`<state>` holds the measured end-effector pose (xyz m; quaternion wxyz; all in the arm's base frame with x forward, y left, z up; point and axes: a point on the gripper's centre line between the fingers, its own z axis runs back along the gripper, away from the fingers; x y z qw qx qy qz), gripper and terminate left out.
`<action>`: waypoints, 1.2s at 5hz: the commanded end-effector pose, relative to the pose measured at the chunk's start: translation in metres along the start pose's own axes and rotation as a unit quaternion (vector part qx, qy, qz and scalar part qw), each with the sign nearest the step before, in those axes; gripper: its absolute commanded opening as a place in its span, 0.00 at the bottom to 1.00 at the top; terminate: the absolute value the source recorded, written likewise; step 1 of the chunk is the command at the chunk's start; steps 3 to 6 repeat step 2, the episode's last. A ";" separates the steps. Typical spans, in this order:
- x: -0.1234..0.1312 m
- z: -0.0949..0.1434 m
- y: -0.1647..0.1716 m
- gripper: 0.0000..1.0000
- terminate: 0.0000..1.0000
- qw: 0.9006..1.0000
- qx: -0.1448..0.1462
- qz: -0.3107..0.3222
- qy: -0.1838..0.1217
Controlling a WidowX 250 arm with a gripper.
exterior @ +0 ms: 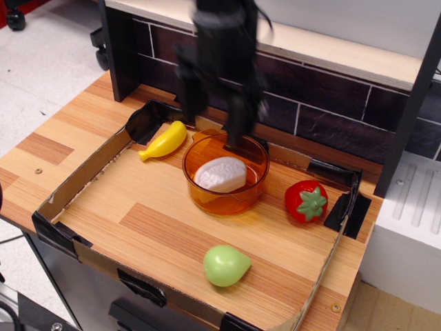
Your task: Put sushi in pot
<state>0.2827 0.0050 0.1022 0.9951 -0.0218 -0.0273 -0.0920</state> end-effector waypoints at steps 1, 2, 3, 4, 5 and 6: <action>0.008 0.042 0.016 1.00 0.00 0.998 -0.002 0.018 -0.060; 0.008 0.042 0.016 1.00 1.00 0.998 -0.002 0.018 -0.060; 0.008 0.042 0.016 1.00 1.00 0.998 -0.002 0.018 -0.060; 0.008 0.042 0.016 1.00 1.00 0.998 -0.002 0.018 -0.060; 0.008 0.042 0.016 1.00 1.00 0.998 -0.002 0.018 -0.060; 0.008 0.042 0.016 1.00 1.00 0.998 -0.002 0.018 -0.060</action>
